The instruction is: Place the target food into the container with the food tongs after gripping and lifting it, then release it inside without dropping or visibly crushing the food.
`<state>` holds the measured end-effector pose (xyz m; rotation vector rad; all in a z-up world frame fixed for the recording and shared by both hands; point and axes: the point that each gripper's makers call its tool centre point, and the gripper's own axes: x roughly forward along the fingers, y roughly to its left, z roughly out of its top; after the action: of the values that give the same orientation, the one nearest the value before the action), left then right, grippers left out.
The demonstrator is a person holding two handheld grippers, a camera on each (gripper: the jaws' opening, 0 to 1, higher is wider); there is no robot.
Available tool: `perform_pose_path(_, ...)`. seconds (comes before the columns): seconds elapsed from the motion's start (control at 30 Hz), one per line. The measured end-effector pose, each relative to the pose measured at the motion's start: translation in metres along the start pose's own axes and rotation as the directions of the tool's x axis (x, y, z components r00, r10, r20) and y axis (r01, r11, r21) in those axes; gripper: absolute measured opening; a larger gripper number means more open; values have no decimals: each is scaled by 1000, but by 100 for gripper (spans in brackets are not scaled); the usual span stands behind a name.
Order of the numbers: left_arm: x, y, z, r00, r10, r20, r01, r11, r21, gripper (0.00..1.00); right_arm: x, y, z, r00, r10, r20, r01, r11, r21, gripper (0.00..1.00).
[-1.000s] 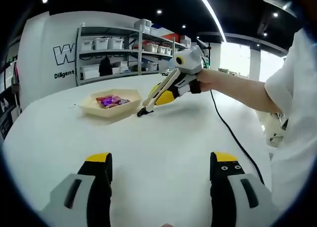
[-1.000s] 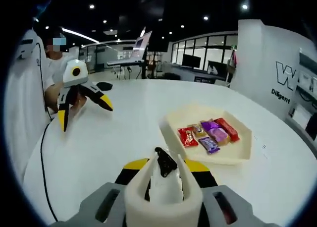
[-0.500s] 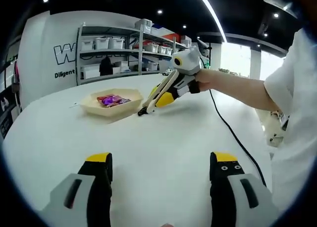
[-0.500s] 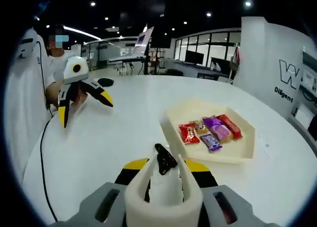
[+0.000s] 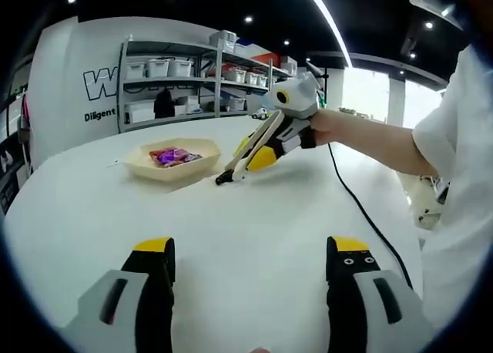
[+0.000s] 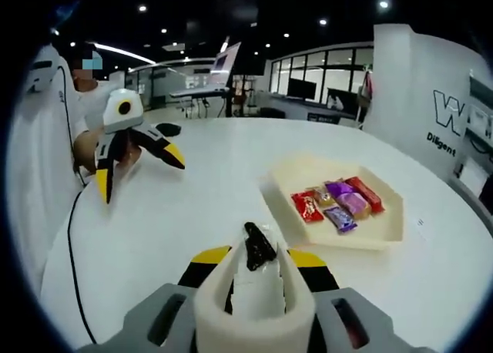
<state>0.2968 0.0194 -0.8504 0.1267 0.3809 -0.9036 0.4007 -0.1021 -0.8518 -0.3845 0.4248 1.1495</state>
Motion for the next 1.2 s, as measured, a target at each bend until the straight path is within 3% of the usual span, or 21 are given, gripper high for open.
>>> perform_pose_path(0.5, -2, -2, 0, 1000, 1, 4, -1, 1000, 2, 78, -3, 23, 0, 1000, 22, 18, -21, 999, -33, 19)
perform_pose_path(0.7, -2, -3, 0, 1000, 0, 4, 0, 1000, 3, 78, -5, 29, 1, 997, 77, 28, -74, 992, -98, 19)
perform_pose_path(1.2, -2, -2, -1, 1000, 4, -4, -4, 1000, 3, 78, -2, 33, 0, 986, 163, 28, -159, 980, -118, 20)
